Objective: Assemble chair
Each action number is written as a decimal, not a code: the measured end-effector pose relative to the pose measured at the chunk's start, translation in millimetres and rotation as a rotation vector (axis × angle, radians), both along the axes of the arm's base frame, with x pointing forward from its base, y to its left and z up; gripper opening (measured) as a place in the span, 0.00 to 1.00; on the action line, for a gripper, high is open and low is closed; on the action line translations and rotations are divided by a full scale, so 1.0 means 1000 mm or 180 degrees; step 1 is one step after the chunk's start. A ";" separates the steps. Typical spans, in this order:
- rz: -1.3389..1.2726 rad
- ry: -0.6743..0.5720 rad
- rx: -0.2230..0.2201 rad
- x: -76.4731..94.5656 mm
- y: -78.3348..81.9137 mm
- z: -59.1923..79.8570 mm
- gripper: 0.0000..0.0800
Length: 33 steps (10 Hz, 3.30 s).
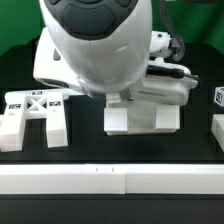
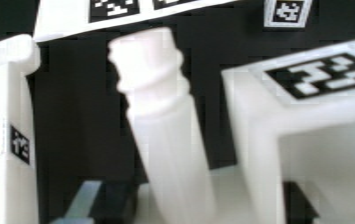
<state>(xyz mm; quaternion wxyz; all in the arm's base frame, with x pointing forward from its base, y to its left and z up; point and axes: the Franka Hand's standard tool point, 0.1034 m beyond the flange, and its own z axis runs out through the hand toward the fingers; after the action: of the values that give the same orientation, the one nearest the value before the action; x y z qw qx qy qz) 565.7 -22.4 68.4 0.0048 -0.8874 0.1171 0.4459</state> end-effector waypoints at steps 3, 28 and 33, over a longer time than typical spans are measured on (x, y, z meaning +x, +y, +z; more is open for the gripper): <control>-0.0014 0.0167 0.0067 -0.020 0.003 -0.001 0.41; 0.0445 -0.2087 0.0035 0.027 -0.009 0.004 0.81; 0.0635 -0.2203 0.0160 0.031 -0.027 0.004 0.81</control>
Offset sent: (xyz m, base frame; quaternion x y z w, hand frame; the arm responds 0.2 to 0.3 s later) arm 0.0031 0.0055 -0.0075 -0.0047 -0.0144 -0.0098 0.9998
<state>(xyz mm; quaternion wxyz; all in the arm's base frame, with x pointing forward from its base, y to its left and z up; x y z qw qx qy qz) 596.4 -49.4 72.2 0.0224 -0.9924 0.0103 0.1202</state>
